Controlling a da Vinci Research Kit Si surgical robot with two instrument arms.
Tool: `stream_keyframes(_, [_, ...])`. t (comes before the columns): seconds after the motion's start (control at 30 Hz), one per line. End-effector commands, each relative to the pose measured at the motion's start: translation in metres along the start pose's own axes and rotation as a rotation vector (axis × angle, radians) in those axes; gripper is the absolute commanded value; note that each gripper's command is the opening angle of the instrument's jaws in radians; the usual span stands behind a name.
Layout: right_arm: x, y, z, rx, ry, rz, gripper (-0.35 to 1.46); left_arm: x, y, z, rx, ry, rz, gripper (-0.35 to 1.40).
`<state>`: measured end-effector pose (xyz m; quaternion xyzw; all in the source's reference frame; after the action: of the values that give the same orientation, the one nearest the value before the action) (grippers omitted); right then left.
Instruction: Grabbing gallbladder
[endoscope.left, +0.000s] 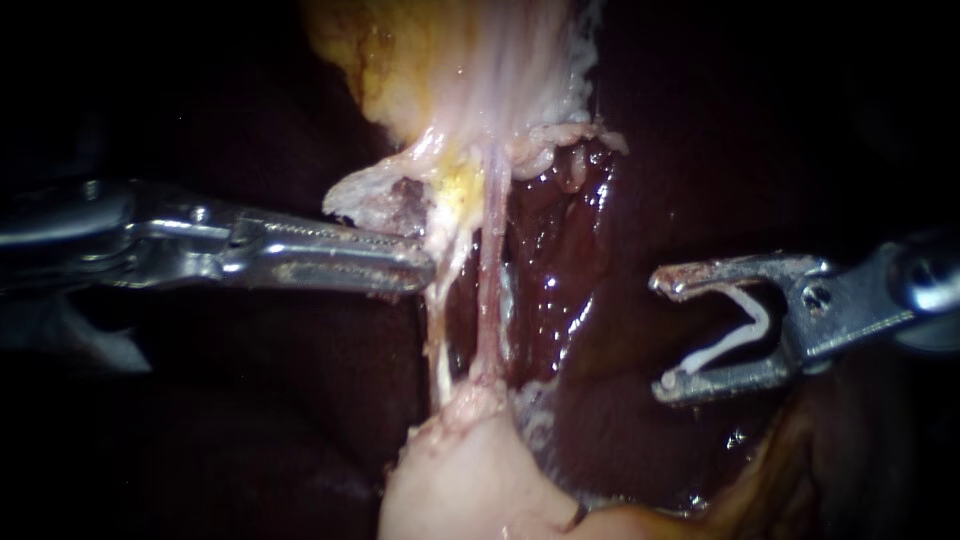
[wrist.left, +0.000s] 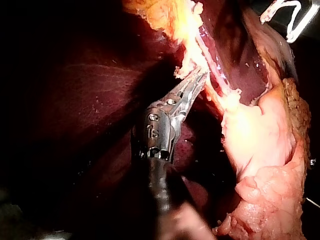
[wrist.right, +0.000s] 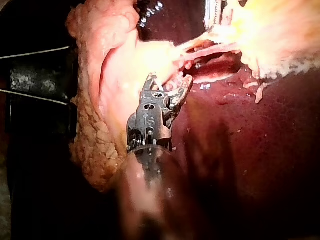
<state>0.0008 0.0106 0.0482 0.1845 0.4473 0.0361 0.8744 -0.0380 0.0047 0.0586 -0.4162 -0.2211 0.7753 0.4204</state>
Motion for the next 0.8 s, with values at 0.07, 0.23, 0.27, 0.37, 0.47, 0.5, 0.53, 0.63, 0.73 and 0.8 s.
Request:
stream_keyframes(0.07, [0.0000, 0.0000, 0.0000, 0.000, 0.000, 0.000, 0.46, 0.0000, 0.0000, 0.0000, 0.000, 0.000, 0.000, 0.22])
stream_keyframes(0.23, [0.0000, 0.0000, 0.0000, 0.000, 0.000, 0.000, 0.46, -0.0001, 0.0003, -0.0001, 0.001, -0.001, 0.023, 0.66])
stream_keyframes(0.27, [0.0000, 0.0000, 0.0000, 0.000, 0.000, 0.000, 0.46, -0.0001, 0.0004, -0.0002, 0.001, -0.002, 0.034, 0.78])
stream_keyframes(0.37, [0.0000, 0.0000, 0.0000, 0.000, 0.000, 0.000, 0.46, -0.0001, 0.0005, -0.0002, 0.001, -0.003, 0.052, 0.94])
stream_keyframes(0.47, [0.0000, 0.0000, 0.0000, 0.000, 0.000, 0.000, 0.46, -0.0001, 0.0006, -0.0003, 0.000, -0.004, 0.069, 1.10])
stream_keyframes(0.5, [0.0000, 0.0000, 0.0000, 0.000, 0.000, 0.000, 0.46, -0.0001, 0.0006, -0.0004, 0.000, -0.005, 0.069, 1.11])
stream_keyframes(0.53, [0.0000, 0.0000, 0.0000, 0.000, 0.000, 0.000, 0.46, -0.0001, 0.0007, -0.0005, -0.001, -0.002, 0.069, 1.11])
stream_keyframes(0.63, [0.0000, 0.0000, 0.0000, 0.000, 0.000, 0.000, 0.46, -0.0005, 0.0013, -0.0014, -0.003, 0.000, 0.074, 1.11])
stream_keyframes(0.73, [0.0000, 0.0000, 0.0000, 0.000, 0.000, 0.000, 0.46, -0.0010, 0.0021, -0.0026, -0.004, -0.001, 0.080, 1.13])
stream_keyframes(0.8, [0.0000, 0.0000, 0.0000, 0.000, 0.000, 0.000, 0.46, -0.0011, 0.0025, -0.0036, -0.007, -0.003, 0.085, 1.16])
